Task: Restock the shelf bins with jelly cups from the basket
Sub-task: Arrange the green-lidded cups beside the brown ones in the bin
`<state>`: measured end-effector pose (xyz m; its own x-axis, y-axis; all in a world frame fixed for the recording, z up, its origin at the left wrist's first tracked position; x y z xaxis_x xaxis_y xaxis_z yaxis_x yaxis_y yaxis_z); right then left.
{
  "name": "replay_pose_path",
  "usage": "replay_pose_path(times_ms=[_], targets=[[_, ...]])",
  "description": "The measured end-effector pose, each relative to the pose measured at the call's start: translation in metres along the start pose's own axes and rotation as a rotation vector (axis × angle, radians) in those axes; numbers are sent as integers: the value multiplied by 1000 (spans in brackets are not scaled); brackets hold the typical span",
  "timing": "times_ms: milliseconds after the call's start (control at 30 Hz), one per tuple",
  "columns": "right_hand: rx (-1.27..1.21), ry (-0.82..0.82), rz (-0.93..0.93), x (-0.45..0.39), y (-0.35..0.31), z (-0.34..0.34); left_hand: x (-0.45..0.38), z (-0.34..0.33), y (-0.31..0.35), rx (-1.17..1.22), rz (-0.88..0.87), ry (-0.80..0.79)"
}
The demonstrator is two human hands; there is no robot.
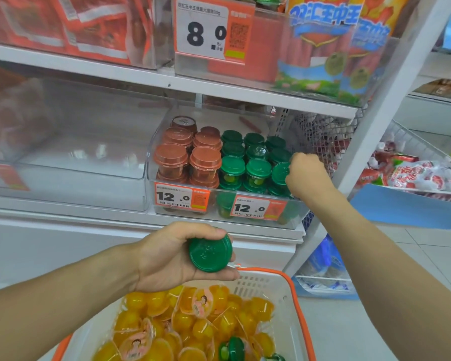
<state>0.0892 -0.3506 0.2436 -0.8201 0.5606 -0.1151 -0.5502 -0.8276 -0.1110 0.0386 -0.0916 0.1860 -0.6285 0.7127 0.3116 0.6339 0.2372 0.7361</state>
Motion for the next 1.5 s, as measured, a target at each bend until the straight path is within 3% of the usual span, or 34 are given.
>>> replay_pose_path(times_ms=[200,467,667,867,1033,1067,1133,1167,1233,1300,1500], targets=[[-33,77,40,-7,3,-7,0,5,1,-23,-22,53],[17,-17,95,-9,8,-3,-6,6,0,-65,-118,188],[0,18,89,-12,11,-7,-8,8,-2,-261,-140,164],[-21,18,65,-3,11,-9,-9,10,-2,-307,-168,187],[-249,188,202,21,-3,31,-9,6,2,-301,-208,242],[-354,99,249,29,-9,40,-9,5,2,-273,-213,246],[-534,-291,347,52,-24,48,-10,1,4,-174,-213,226],[-559,-484,385,63,-31,46,-10,-3,5,-112,-214,209],[-477,-692,441,77,-41,35,-9,-9,7,5,-236,189],[-441,-716,470,82,-48,20,-7,-13,7,81,-256,182],[-690,-841,319,70,-42,-2,-6,-10,4,113,-274,208]])
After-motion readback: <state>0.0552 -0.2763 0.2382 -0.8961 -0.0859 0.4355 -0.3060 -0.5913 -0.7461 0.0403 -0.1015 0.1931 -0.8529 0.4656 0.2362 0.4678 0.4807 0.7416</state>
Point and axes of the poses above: each hand's wrist, its own x-axis away from the middle knuckle, its own z-axis out of the back of the hand, y = z × x, the point moved 2 cm from there along -x, towards the middle knuckle, and after that the axes turned 12 degrees about -z, right-handed, at the moved point
